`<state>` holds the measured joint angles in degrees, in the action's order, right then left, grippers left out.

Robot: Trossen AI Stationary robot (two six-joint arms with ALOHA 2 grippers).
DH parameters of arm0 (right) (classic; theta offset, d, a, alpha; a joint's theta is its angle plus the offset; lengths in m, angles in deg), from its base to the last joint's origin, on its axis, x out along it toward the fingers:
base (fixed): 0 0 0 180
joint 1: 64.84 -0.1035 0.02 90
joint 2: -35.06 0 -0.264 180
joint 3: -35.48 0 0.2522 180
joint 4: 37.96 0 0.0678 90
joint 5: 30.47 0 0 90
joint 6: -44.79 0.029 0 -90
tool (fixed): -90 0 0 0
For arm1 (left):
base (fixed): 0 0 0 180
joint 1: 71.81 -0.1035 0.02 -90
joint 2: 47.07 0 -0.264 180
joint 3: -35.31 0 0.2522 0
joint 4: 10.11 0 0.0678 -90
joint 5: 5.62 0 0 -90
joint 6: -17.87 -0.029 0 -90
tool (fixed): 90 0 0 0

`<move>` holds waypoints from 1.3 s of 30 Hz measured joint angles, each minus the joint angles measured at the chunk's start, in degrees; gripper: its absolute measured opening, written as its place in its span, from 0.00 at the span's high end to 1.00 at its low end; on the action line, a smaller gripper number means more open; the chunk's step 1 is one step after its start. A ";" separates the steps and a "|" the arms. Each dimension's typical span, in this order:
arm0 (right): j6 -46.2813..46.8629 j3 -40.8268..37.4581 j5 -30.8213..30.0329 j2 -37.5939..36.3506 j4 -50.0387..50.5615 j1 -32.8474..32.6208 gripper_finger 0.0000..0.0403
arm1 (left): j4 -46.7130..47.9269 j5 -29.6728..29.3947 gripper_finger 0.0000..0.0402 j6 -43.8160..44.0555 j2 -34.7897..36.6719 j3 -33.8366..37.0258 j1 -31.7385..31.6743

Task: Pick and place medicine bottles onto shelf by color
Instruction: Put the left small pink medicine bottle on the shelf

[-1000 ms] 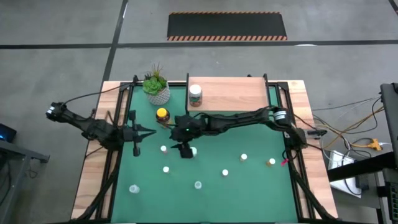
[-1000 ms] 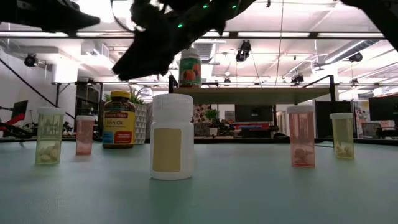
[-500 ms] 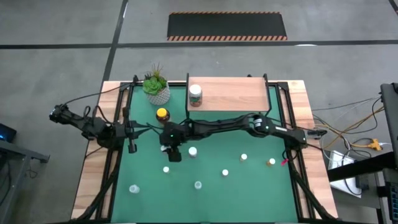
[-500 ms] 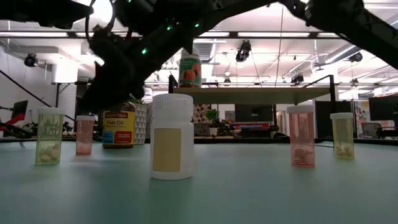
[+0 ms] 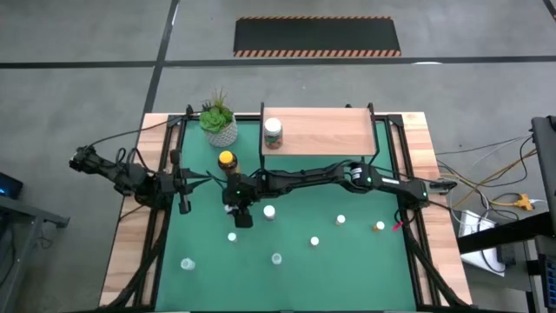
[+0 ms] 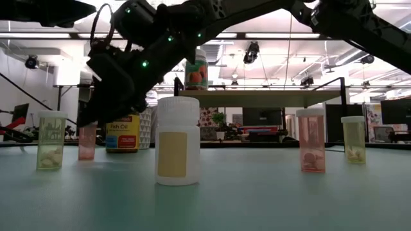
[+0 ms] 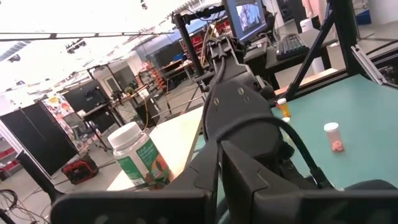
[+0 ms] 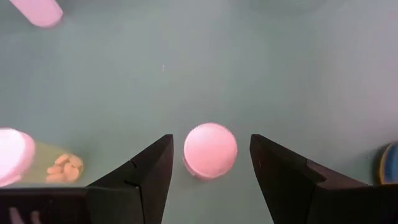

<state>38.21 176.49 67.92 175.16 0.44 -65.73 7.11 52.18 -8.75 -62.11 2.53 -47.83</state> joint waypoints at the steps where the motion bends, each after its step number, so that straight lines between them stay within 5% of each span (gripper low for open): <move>1: -0.01 0.00 0.03 0.37 -0.16 -0.01 0.49 | 0.00 0.00 1.00 -0.40 0.00 0.00 0.00; 9: -0.03 -0.07 -0.03 0.85 -1.26 -0.01 0.52 | 0.00 0.00 1.00 -0.84 0.16 0.00 0.00; 23: 0.10 -0.07 0.06 -0.37 0.69 -0.13 0.76 | 0.00 0.00 1.00 -0.85 0.37 0.00 0.00; 39: 5.10 -0.07 -1.13 -21.25 23.45 -0.63 0.74 | -0.04 -0.02 1.00 -0.76 0.59 0.00 0.00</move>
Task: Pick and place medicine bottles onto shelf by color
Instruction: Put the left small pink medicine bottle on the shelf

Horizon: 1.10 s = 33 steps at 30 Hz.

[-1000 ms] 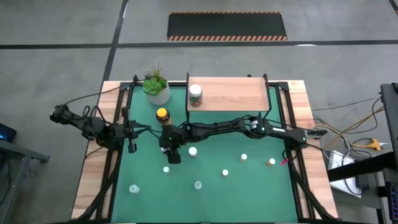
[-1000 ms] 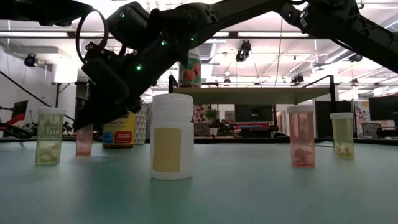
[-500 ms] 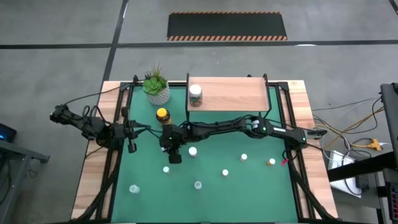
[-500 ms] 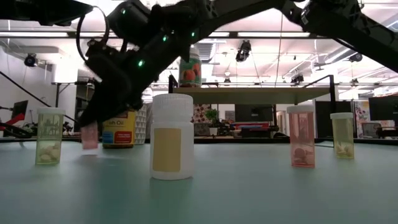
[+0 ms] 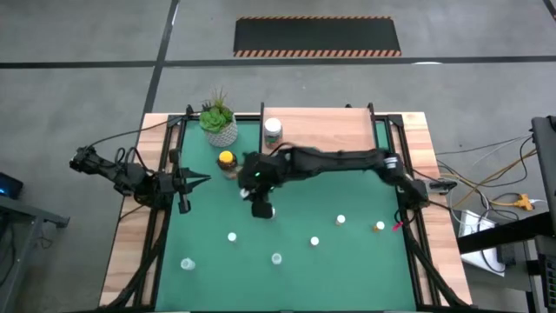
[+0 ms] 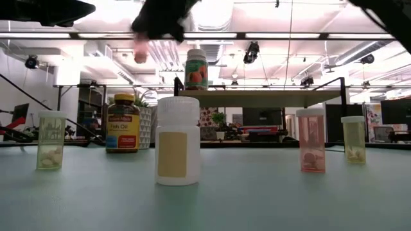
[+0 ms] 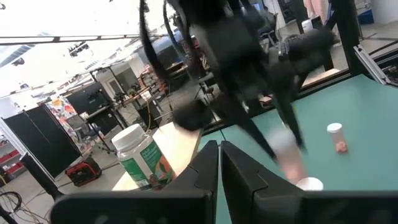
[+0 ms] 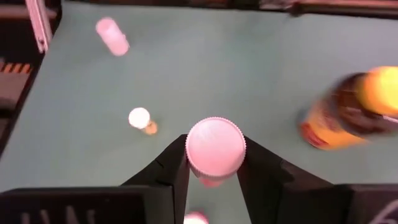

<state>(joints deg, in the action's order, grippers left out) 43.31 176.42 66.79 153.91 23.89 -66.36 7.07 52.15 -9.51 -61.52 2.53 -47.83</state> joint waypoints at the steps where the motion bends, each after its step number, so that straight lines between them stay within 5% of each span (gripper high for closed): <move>1: 0.74 0.00 -1.73 -1.72 1.26 0.00 0.74 | 0.02 0.01 1.00 0.00 0.00 0.00 0.00; 10: 5.90 -0.73 -26.13 -14.24 13.42 1.27 0.74 | 0.00 0.02 1.00 1.11 0.00 0.00 -0.02; 19: 10.56 -11.36 -26.82 -21.31 14.19 8.42 0.74 | 0.00 0.02 1.00 1.46 0.00 0.00 0.00; 33: 18.49 -49.09 -24.17 -36.14 -13.32 20.30 0.74 | 0.00 0.02 1.00 1.46 0.00 0.00 -0.02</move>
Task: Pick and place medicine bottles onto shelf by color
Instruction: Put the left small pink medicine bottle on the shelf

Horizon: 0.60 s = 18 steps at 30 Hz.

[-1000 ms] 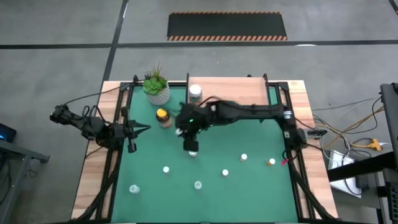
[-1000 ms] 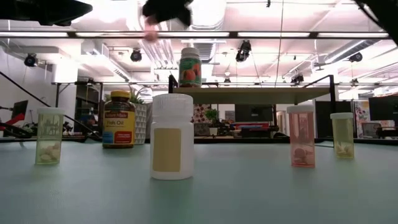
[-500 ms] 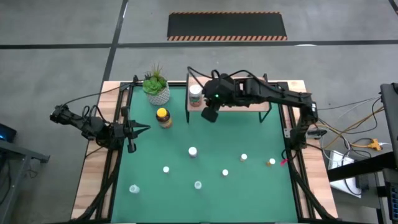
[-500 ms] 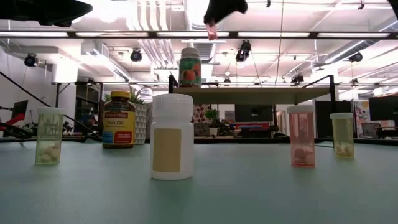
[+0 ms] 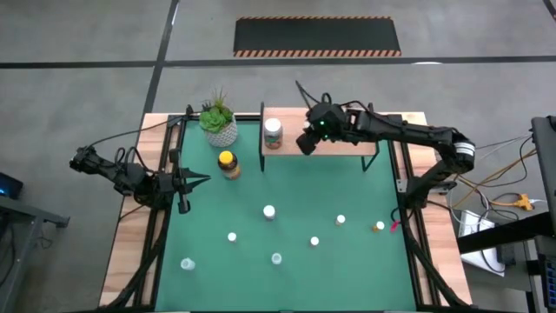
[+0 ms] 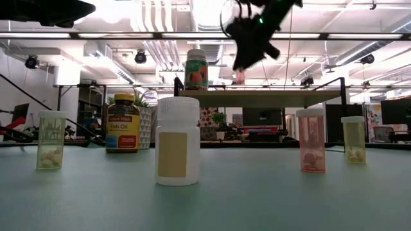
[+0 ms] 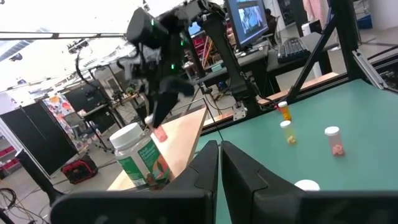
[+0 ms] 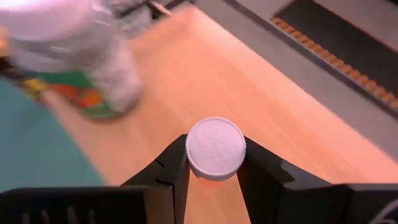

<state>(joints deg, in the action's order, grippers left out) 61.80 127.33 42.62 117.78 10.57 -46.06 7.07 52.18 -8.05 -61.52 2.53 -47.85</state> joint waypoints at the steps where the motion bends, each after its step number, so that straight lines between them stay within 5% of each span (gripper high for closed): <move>1: 0.49 -1.82 0.00 -0.50 -1.91 0.91 0.74 | 0.00 0.00 1.00 0.00 0.00 0.00 0.01; 7: 1.68 -6.96 0.60 -0.75 -9.70 7.51 0.74 | 0.00 0.00 1.00 0.00 0.00 0.00 0.02; 18: -0.33 -5.12 4.90 0.79 -10.32 13.06 0.74 | 0.00 0.00 1.00 -0.02 0.00 0.00 0.02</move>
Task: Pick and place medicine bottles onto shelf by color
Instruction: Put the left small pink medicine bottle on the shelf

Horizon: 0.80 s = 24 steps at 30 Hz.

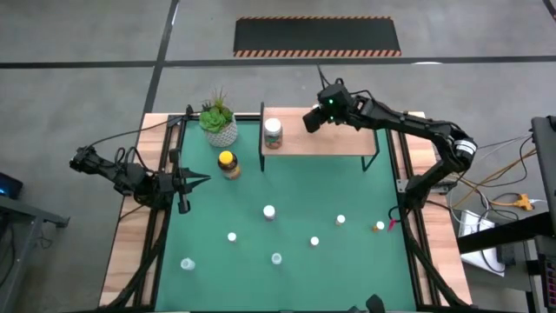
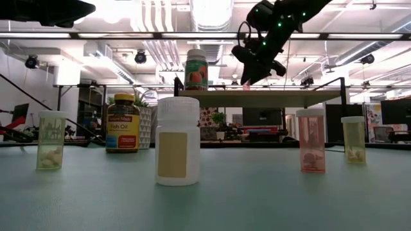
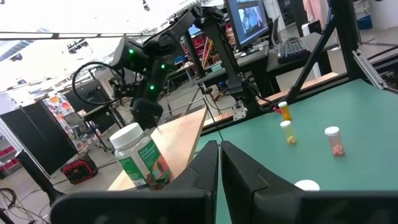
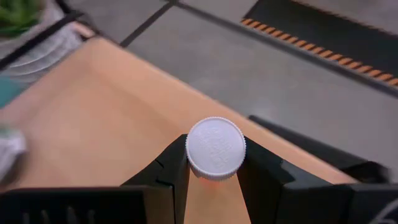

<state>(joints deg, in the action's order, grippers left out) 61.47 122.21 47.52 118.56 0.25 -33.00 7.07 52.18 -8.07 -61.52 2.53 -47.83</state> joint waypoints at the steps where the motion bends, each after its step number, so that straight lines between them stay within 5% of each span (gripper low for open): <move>1: 0.22 -0.01 0.81 0.04 0.12 -0.02 0.74 | 0.00 0.00 1.00 0.00 0.00 0.00 -0.01; 11: 2.21 -0.47 0.48 0.11 0.31 -0.18 0.71 | -0.01 0.00 1.00 0.00 0.00 0.00 0.00; 24: 2.90 1.60 0.46 -0.37 3.80 -0.18 0.51 | -0.02 0.00 1.00 0.00 0.00 0.00 0.00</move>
<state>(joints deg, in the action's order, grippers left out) 64.36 123.81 47.97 118.19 4.05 -33.18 7.05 52.18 -8.07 -61.52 2.53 -47.83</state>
